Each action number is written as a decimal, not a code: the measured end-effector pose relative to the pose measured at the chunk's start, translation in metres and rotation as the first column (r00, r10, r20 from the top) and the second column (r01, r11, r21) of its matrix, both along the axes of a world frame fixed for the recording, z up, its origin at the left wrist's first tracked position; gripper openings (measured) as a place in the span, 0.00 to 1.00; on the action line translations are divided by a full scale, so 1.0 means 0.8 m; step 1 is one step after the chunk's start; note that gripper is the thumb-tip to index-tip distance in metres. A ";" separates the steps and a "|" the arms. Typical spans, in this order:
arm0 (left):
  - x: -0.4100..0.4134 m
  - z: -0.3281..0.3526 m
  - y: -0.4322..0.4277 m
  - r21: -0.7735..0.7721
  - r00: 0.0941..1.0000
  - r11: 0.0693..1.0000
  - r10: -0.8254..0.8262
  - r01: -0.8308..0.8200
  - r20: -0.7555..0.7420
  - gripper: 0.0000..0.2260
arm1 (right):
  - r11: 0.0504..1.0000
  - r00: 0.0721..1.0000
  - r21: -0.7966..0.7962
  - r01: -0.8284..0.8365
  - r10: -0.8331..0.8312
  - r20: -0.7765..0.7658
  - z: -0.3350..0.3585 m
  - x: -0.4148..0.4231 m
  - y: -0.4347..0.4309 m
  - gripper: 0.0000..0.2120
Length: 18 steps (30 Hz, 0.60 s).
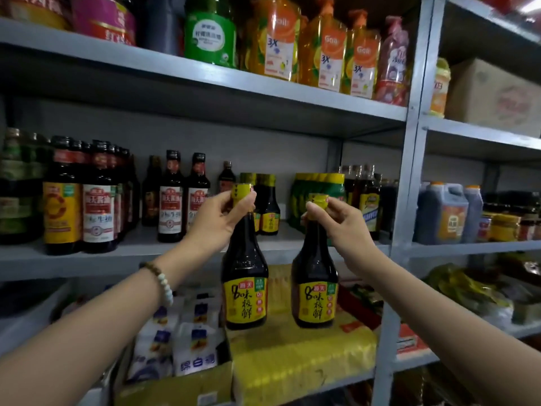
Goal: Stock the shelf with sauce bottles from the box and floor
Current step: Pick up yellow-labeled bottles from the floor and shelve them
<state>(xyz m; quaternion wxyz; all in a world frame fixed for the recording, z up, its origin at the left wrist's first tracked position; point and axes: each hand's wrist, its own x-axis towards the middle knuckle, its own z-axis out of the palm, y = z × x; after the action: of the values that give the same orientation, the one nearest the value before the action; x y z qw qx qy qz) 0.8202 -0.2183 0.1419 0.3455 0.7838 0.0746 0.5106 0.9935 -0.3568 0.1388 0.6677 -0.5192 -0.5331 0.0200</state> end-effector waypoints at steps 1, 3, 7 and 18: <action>0.014 0.009 -0.002 0.004 1.000 1.000 0.024 -0.025 0.011 0.12 | 1.000 1.000 0.008 -0.018 0.018 0.001 0.010 0.017 0.002 0.12; 0.041 0.026 -0.002 0.010 0.998 0.998 0.054 -0.054 0.020 0.13 | 0.999 0.999 0.030 -0.033 0.033 -0.008 0.030 0.045 0.010 0.10; 0.089 0.053 0.015 0.007 0.997 0.997 0.079 -0.079 0.024 0.14 | 0.995 0.997 0.076 -0.064 0.067 -0.035 0.061 0.094 0.040 0.08; 0.190 0.086 0.133 -0.057 0.992 0.993 0.111 -0.107 0.066 0.15 | 0.980 0.986 0.157 -0.122 0.138 -0.097 0.087 0.177 0.162 0.03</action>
<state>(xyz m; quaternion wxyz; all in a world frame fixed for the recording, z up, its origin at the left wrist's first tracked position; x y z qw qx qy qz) 0.9726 -0.1116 0.2107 0.3402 0.7511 0.1188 0.5532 1.1352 -0.2270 0.2087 0.7299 -0.4295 -0.5292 0.0511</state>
